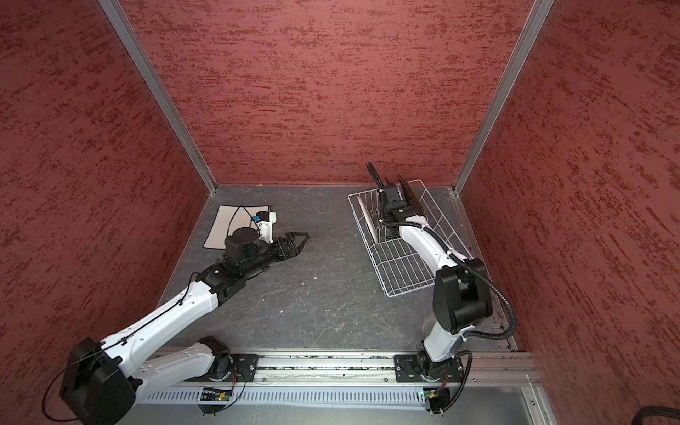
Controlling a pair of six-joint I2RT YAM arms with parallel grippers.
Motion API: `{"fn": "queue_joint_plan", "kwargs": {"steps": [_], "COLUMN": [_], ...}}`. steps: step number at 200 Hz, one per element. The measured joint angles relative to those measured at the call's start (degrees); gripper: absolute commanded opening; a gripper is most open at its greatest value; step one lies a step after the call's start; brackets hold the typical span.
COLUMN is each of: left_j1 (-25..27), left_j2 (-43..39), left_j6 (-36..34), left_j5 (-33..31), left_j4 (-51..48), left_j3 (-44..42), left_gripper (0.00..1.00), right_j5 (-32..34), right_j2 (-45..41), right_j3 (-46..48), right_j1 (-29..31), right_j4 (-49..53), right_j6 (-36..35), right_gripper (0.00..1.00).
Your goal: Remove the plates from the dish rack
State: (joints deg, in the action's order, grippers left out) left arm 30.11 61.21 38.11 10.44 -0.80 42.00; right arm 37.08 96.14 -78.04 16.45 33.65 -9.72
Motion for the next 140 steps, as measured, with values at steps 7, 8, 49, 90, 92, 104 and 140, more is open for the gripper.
{"fn": "queue_joint_plan", "kwargs": {"steps": [7,8,49,90,92,104,140], "left_j1": [0.0,0.0,0.0,0.0,0.0,0.0,0.0], "left_j2": [-0.2,-0.2,-0.5,-0.5,-0.5,-0.5,-0.5], "left_j6": [0.0,0.0,0.0,0.1,0.1,0.2,0.3], "left_j5": [0.0,0.0,0.0,0.0,0.0,0.0,0.0], "left_j4": [-0.2,-0.2,-0.6,-0.7,-0.7,-0.7,-0.7], "left_j3": [0.0,0.0,0.0,0.0,0.0,0.0,0.0], "left_gripper": [1.0,0.99,0.99,1.0,1.0,0.99,1.0], "right_j5": [0.0,0.0,-0.4,-0.4,-0.5,-0.6,-1.0], "right_j2": [-0.3,-0.3,-2.2,-2.5,-2.5,-2.8,-4.0], "right_j3": [0.5,0.6,3.7,4.1,4.1,4.5,5.6], "right_j1": [0.0,0.0,0.0,0.0,0.0,0.0,0.0], "right_j4": [-0.6,-0.7,-4.4,-5.0,-5.1,-5.4,-5.6], "right_j6": [0.0,-0.1,-0.7,-1.3,-1.4,-1.5,-1.7], "right_gripper": [0.0,0.0,0.0,0.0,0.0,0.0,0.0]}}
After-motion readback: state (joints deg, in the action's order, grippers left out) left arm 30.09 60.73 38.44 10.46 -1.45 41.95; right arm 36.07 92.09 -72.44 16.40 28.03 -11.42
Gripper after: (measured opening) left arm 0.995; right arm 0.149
